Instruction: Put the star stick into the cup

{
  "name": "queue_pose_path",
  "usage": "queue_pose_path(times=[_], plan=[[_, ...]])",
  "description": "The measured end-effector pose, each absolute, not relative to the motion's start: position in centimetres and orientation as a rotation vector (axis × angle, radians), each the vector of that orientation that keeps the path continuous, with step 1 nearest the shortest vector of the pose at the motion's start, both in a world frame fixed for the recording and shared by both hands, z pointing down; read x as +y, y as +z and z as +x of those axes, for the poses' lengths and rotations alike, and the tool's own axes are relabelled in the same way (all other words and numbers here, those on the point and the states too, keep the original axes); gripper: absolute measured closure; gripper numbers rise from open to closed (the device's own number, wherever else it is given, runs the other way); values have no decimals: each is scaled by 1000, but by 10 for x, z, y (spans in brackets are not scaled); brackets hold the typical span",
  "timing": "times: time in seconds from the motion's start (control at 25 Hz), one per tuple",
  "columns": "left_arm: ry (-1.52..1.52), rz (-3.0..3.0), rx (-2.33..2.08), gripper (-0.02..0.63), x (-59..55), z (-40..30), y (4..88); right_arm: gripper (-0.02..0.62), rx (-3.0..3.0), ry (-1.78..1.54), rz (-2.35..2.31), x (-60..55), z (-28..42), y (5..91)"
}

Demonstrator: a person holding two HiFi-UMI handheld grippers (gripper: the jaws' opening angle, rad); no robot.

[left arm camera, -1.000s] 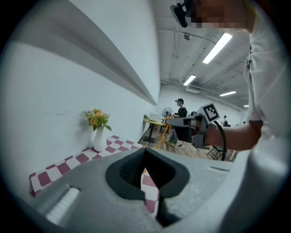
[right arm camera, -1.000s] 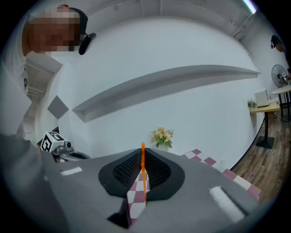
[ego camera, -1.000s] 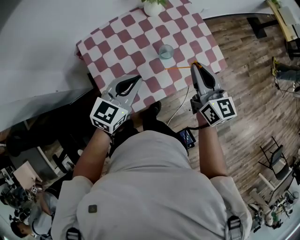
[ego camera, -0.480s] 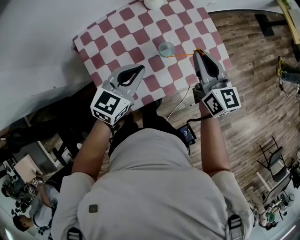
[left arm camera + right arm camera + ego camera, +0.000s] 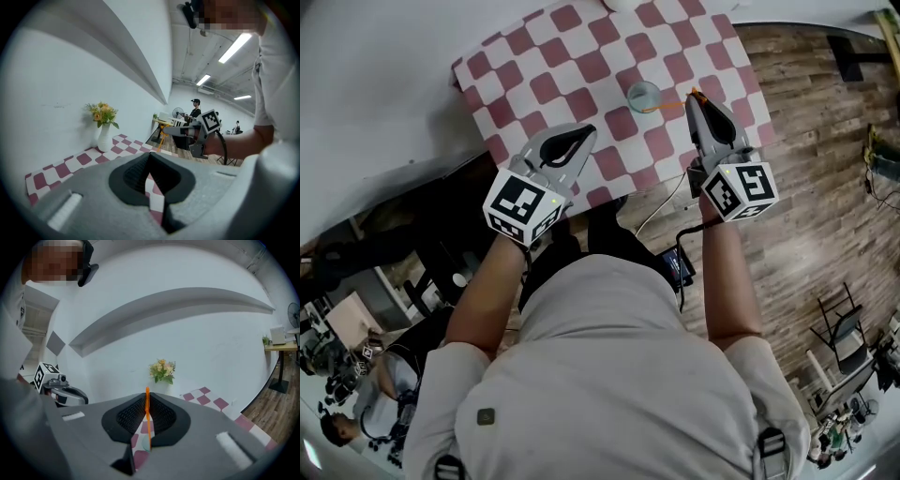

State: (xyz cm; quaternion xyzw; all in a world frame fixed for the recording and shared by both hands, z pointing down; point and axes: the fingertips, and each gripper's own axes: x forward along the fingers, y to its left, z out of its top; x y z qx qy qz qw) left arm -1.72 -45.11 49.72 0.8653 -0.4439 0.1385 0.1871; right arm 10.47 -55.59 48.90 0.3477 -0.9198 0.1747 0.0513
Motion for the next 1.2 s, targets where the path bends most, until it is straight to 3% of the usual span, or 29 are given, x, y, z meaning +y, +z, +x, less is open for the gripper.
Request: queue_pose_path(times=[0.56, 1.2], plan=[[398, 2384, -1272, 604, -438, -22, 512, 532, -2719, 563, 1032, -545, 105, 528], [381, 2422, -1267, 604, -413, -22, 496, 511, -2727, 505, 1081, -517, 112, 504]])
